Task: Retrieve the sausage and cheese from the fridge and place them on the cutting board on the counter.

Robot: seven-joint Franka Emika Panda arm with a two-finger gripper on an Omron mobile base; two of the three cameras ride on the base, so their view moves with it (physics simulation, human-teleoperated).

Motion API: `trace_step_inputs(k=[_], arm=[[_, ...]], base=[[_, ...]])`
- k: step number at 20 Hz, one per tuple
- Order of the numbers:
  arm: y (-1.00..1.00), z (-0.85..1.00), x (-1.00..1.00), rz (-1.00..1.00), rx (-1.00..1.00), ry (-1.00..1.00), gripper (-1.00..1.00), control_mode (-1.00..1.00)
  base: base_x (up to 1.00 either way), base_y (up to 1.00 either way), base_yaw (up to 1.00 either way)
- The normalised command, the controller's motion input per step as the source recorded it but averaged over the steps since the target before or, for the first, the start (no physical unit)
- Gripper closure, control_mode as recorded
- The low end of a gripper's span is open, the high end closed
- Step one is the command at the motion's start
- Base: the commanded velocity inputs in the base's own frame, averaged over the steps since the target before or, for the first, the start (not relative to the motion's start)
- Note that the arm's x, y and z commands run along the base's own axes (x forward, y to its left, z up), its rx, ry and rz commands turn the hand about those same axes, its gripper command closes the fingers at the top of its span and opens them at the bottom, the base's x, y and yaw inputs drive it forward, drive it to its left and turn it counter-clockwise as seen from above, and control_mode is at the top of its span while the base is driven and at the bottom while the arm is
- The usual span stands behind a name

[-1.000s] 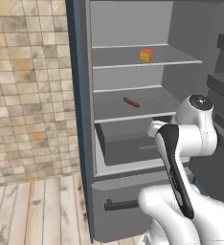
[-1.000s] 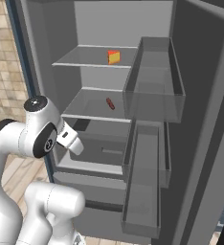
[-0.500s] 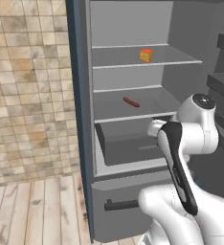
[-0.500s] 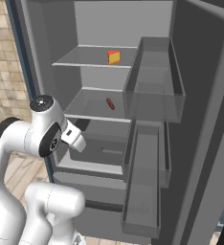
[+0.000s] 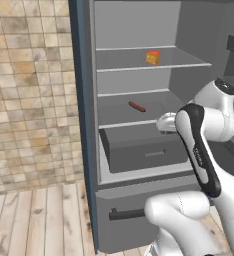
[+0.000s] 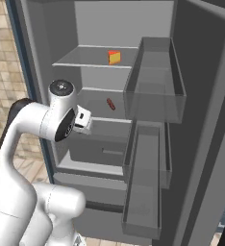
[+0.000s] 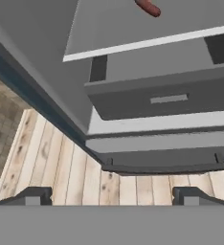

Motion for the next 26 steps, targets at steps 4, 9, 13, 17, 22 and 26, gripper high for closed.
trace_step_inputs(k=[4,9,13,17,22,26], arm=[[0.16,0.15,0.51,0.06,-0.05,-0.1,-1.0,-1.0],[0.05,-0.05,0.59,0.01,-0.06,-0.21,-1.0,-1.0],[0.0,-0.3,0.49,0.0,-0.05,-0.25,-1.0,-1.0],[0.0,-0.19,0.32,0.01,-0.02,-0.28,-1.0,-1.0],[0.0,0.09,0.46,0.0,0.0,-0.03,-1.0,-1.0],[0.0,0.09,0.48,0.0,-0.01,0.0,-1.0,-1.0]], base=[[0.0,0.0,0.0],[0.0,0.0,0.0],[0.0,0.0,0.0],[0.0,0.0,0.0],[0.0,0.0,0.0],[0.0,0.0,0.0]])
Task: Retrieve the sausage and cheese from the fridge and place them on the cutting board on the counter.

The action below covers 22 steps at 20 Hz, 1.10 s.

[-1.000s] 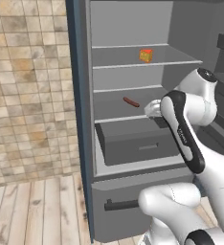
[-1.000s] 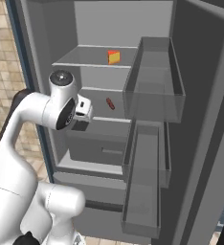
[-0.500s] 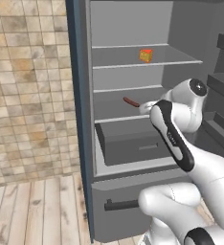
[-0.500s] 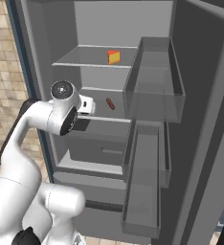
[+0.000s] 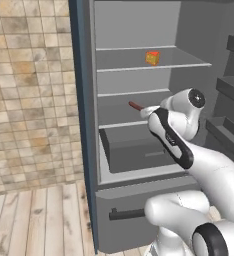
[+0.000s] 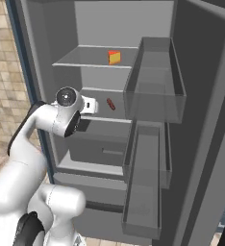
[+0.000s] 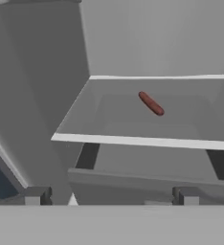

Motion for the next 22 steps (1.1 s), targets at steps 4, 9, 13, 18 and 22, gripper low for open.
trace_step_inputs(k=[4,9,13,18,22], arm=[[0.0,0.02,0.55,0.0,-0.02,0.0,-1.0,-1.0],[-0.08,-0.33,0.49,0.0,0.0,-0.02,-1.0,-1.0],[-0.04,-0.17,0.39,0.0,0.0,-0.09,-1.0,-1.0],[-0.11,0.0,0.41,0.0,0.0,0.0,-1.0,-1.0],[-0.06,0.07,0.06,0.0,0.0,0.0,-1.0,-1.0]], base=[[0.0,0.0,0.0],[0.0,0.0,0.0],[0.0,0.0,0.0],[0.0,0.0,0.0],[0.0,0.0,0.0]])
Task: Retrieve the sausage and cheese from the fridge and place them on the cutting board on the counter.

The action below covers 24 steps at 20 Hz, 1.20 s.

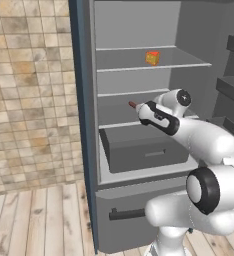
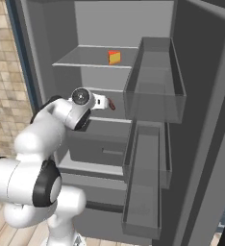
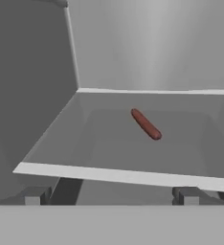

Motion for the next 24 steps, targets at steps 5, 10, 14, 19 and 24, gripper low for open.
trace_step_inputs(k=[5,10,14,19,24], arm=[[-0.17,0.0,0.0,0.0,-0.01,0.03,-1.0,-1.0],[-0.07,0.01,0.06,0.0,0.0,0.02,-1.0,-1.0],[0.0,0.03,0.12,0.0,0.0,0.1,-1.0,-1.0],[0.0,-0.01,0.17,0.0,0.0,0.13,-1.0,-1.0],[-0.01,-0.01,0.07,0.0,0.0,0.09,-1.0,-1.0]], base=[[0.0,0.0,0.0],[0.0,0.0,0.0],[0.0,0.0,0.0],[0.0,0.0,0.0],[0.0,0.0,0.0]])
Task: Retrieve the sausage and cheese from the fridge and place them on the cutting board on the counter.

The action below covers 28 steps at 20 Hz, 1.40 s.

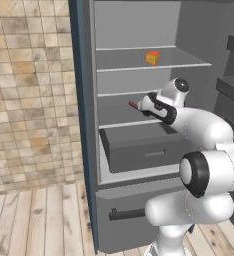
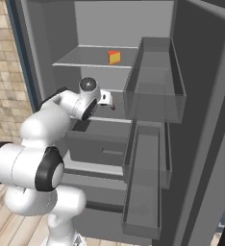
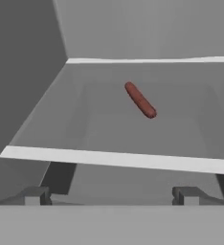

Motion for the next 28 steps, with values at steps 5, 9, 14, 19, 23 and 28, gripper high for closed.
trace_step_inputs(k=[5,9,14,19,23,28], arm=[[0.0,-0.05,0.12,0.0,0.0,0.09,-1.0,-1.0],[0.0,-0.31,0.06,0.0,0.0,0.03,-1.0,-1.0],[0.0,-0.43,0.01,0.0,0.0,0.0,-1.0,-1.0],[-0.02,-0.09,0.12,0.01,0.0,-0.01,-1.0,-1.0],[0.0,0.06,0.17,0.01,0.0,0.0,-1.0,-1.0],[-0.07,0.16,0.21,0.0,-0.01,0.0,-1.0,-1.0]], base=[[0.0,0.0,0.0],[0.0,0.0,0.0],[0.0,0.0,0.0],[0.0,0.0,0.0],[0.0,0.0,0.0],[0.0,0.0,0.0]])
